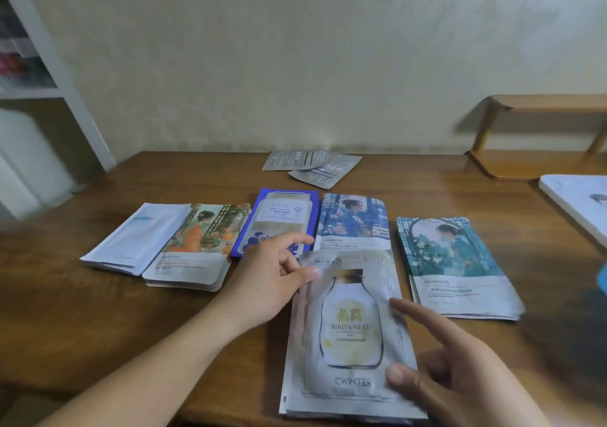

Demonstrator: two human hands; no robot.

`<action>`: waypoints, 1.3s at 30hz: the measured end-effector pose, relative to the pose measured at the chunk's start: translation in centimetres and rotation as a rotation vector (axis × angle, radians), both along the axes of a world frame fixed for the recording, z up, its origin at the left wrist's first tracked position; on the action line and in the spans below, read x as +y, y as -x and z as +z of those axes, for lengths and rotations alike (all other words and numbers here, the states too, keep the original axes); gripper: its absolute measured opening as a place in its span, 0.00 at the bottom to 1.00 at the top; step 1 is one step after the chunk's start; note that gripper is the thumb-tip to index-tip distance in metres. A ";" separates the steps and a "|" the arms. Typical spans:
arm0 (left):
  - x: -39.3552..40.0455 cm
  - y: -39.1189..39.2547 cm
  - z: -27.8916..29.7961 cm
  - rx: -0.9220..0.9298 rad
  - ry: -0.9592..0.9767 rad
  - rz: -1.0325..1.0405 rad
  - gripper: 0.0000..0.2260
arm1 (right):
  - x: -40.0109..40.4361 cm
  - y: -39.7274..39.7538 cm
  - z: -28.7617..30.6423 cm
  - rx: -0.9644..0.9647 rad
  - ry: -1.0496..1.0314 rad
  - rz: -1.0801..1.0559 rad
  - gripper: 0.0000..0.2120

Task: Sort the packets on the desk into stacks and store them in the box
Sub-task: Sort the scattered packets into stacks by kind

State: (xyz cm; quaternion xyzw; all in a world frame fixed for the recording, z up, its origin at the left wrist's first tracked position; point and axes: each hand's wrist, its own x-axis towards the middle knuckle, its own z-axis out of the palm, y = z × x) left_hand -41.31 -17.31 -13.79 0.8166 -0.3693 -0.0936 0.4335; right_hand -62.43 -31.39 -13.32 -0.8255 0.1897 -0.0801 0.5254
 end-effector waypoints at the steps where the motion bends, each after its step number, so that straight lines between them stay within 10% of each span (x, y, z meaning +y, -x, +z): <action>1: -0.1 0.1 0.0 -0.040 -0.019 0.004 0.15 | 0.0 0.0 -0.2 -0.015 -0.002 -0.003 0.30; 5: 0.0 0.1 -0.4 -0.243 -0.160 0.011 0.14 | -0.4 0.4 -1.2 0.025 0.197 0.005 0.42; 8: 0.2 0.3 -0.6 -0.417 -0.125 0.024 0.21 | -1.0 0.1 -0.7 -0.135 0.633 -0.040 0.29; 12: -0.1 2.0 -0.8 -0.366 -0.134 -0.160 0.33 | -1.1 -2.8 -1.2 -0.401 0.812 -0.070 0.31; 18: -1.2 2.6 -2.5 -0.278 -0.201 -0.192 0.34 | -1.8 -5.8 -5.2 -0.182 0.991 0.101 0.38; 24: -1.7 0.8 0.6 -0.333 -0.176 -0.201 0.35 | -2.7 -8.0 -1.8 -0.334 0.786 0.081 0.32; 33: -11.6 -19.3 4.1 -0.269 -0.445 -0.003 0.24 | -12.8 -26.5 5.3 -0.168 -0.616 -0.237 0.16; 39: -15.2 -27.4 1.1 -0.349 -0.512 0.043 0.26 | -16.7 -35.6 2.9 0.047 -0.679 -0.272 0.25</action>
